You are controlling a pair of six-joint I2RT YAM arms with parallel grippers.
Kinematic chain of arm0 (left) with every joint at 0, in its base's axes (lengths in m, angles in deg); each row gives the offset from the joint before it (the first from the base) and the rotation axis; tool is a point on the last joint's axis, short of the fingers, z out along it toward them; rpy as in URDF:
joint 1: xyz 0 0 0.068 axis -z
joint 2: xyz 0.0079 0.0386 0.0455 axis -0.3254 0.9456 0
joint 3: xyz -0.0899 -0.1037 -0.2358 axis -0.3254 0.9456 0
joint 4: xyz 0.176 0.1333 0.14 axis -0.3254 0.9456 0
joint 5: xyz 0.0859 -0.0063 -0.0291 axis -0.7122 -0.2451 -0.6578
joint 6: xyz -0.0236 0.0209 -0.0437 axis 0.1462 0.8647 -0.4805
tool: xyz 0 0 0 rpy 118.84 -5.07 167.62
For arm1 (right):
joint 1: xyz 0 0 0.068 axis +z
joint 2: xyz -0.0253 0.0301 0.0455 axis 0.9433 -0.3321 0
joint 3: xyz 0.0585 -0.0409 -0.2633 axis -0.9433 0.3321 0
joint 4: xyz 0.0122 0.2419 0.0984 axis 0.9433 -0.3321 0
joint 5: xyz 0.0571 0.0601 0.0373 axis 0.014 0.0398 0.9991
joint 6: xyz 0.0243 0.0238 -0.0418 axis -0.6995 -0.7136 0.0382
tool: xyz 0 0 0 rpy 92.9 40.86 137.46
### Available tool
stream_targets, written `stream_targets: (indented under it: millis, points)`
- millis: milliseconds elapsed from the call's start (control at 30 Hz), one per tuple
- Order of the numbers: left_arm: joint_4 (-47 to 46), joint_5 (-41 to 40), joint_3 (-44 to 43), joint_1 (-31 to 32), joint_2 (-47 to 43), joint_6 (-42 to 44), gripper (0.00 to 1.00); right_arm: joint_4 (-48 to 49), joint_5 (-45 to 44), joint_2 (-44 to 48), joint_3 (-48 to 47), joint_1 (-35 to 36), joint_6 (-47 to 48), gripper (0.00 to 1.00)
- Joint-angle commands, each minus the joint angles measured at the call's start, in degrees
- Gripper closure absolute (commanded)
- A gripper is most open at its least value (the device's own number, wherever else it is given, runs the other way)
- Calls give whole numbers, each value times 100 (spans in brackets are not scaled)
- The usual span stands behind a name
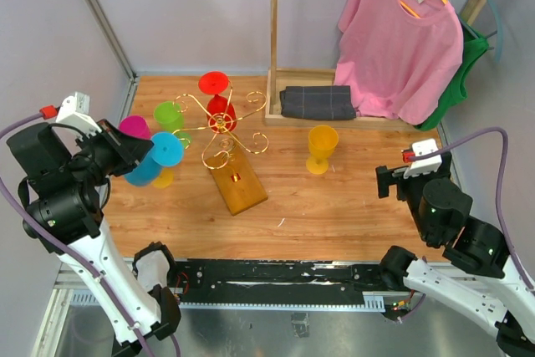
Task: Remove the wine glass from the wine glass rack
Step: Pick up the wine glass from the wine rack.
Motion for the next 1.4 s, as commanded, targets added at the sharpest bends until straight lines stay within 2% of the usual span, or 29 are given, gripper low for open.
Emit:
stream_targets:
  millis: [0,200,733,900,967,1067,1167,1300,1367]
  points:
    - [2,-306,-314,-26,52,205,100,-161,-11,106,-238,83,-20,2]
    - [12,-372,-913,-24,351,563,100,-265,-12,54,-383,78,-80,2]
    - [-28,-17,-3782,-26,2041,2423,100,-718,78,-1140,-1787,78,-490,2]
    - [-255,459,-4712,-26,2595,2332,100,-728,44,-1404,-2055,83,-582,2]
    - [-814,1059,-4564,-26,2577,1866,100,-727,44,-1458,-2093,83,-637,2]
    - [-1815,1459,-4044,-28,2387,1279,100,-743,46,-1502,-2150,78,-710,1]
    - [-2433,1927,-3874,-24,2356,1176,100,-775,34,-1519,-2196,78,-768,1]
    - [-3856,2095,-3276,-24,2092,1033,100,-819,-10,-1548,-2229,78,-818,1]
    - [-4023,2182,-3360,-23,2136,1230,100,-823,-29,-1555,-2223,78,-856,1]
